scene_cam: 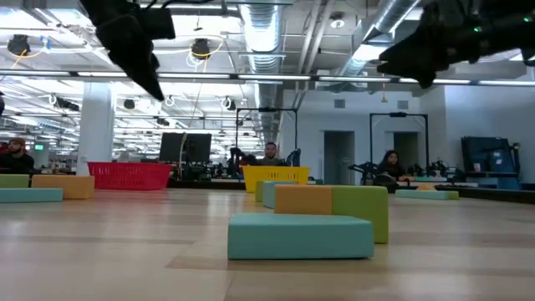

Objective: Sort & place blocks by color
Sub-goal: Put the wooden yellow block into the yellow bin

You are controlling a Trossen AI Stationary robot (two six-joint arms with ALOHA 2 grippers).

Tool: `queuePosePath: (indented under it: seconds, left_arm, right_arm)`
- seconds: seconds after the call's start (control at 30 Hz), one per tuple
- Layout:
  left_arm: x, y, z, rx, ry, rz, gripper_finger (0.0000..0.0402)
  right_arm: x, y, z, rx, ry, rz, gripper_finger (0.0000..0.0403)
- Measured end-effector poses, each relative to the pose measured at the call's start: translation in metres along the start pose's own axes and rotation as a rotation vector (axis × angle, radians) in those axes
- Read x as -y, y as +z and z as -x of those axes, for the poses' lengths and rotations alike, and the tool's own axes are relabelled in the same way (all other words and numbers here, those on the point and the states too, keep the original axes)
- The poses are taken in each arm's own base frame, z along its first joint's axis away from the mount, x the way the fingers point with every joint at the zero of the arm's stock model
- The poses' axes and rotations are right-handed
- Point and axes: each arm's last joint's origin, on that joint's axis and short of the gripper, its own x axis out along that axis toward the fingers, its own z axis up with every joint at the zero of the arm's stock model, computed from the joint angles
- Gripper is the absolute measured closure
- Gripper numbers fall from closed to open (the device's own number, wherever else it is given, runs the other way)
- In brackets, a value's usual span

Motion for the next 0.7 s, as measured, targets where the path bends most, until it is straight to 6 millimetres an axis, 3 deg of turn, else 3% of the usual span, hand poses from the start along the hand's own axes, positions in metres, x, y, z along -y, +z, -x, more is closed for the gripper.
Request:
queuePosePath:
  seconds: [0.13,0.27,0.7]
  left_arm:
    - [0.008,-0.005,-0.016,-0.117,-0.017,0.027,0.0179]
    - [0.014,-0.010,-0.028,-0.190,-0.073,-0.006,0.0145]
    - [0.039,-0.027,-0.058,-0.455,-0.074,-0.008,0.0136]
  right_arm:
    - [-0.006,0.005,-0.016,-0.056,0.016,0.044,0.0193]
    - [-0.012,0.000,-0.031,-0.129,0.031,0.096,0.0190]
    - [-0.019,-0.009,-0.065,-0.256,0.040,0.151,0.0190]
